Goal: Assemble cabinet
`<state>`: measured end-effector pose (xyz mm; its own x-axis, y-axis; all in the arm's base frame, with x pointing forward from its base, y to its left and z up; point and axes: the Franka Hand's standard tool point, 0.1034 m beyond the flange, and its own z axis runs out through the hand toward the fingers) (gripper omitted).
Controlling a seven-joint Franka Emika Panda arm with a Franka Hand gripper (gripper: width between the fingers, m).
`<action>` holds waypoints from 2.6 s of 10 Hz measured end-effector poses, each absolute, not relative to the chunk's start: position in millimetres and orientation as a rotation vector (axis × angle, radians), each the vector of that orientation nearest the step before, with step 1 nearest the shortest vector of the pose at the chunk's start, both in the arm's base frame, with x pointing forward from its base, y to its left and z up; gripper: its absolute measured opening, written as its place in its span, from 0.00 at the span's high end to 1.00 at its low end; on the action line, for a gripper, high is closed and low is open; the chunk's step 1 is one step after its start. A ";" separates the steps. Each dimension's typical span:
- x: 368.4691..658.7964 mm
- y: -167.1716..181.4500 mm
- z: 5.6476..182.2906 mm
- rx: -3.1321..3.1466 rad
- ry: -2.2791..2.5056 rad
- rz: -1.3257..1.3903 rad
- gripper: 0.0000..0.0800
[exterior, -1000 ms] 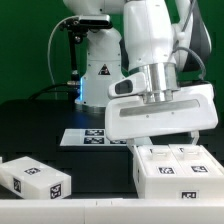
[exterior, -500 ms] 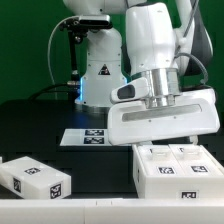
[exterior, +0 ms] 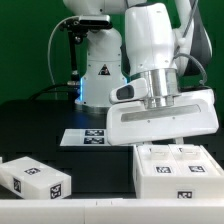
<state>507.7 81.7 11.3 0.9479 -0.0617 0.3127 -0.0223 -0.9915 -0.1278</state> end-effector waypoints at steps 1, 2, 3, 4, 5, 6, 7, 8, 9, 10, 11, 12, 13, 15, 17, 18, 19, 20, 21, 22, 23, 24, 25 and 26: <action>507.8 80.4 26.7 -2.987 0.070 -0.426 0.73; 510.0 82.8 47.3 -2.992 0.044 -0.365 0.73; 516.3 83.2 72.0 -2.993 0.022 -0.327 0.73; 523.2 83.4 89.1 -2.990 0.003 -0.310 0.73; 529.7 87.0 99.5 -2.974 0.084 -0.326 0.73; 526.0 90.7 96.8 -2.958 0.181 -0.327 0.73; 524.4 88.6 94.2 -2.967 0.141 -0.320 0.73; 524.5 88.3 94.0 -2.967 0.141 -0.320 0.73; 524.4 88.4 94.7 -2.968 0.134 -0.320 0.73; 524.2 87.7 100.6 -2.978 0.073 -0.313 0.73; 527.5 85.0 106.1 -2.989 -0.019 -0.310 0.73; 535.9 84.2 110.1 -2.994 -0.105 -0.283 0.74; 541.3 85.0 110.8 -2.998 -0.164 -0.178 0.74; 542.9 79.8 109.8 -2.995 -0.148 -0.084 0.74; 540.5 80.3 107.9 -2.996 -0.150 -0.080 0.74; 540.1 80.4 108.4 -2.996 -0.152 -0.076 0.74; 538.5 80.9 112.2 -2.996 -0.160 -0.069 0.74; 535.5 80.0 117.6 -2.998 -0.171 -0.080 0.75; 533.9 79.2 121.7 -2.999 -0.180 -0.087 0.75; 539.8 77.8 127.5 -2.997 -0.194 -0.087 0.75; 548.4 77.1 132.7 -2.993 -0.197 -0.085 0.75; 558.3 78.0 136.4 -2.988 -0.202 -0.086 0.76; 570.8 79.1 139.6 -2.980 -0.226 -0.086 0.78; 581.5 80.6 137.8 -2.975 -0.231 -0.097 0.78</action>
Offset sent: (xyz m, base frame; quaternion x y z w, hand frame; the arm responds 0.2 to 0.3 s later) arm 0.0280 -0.0048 0.0788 -0.0194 -0.0605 -0.0898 0.9939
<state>581.5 80.6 137.8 0.9860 0.1485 0.0764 0.1586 -0.9759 -0.1502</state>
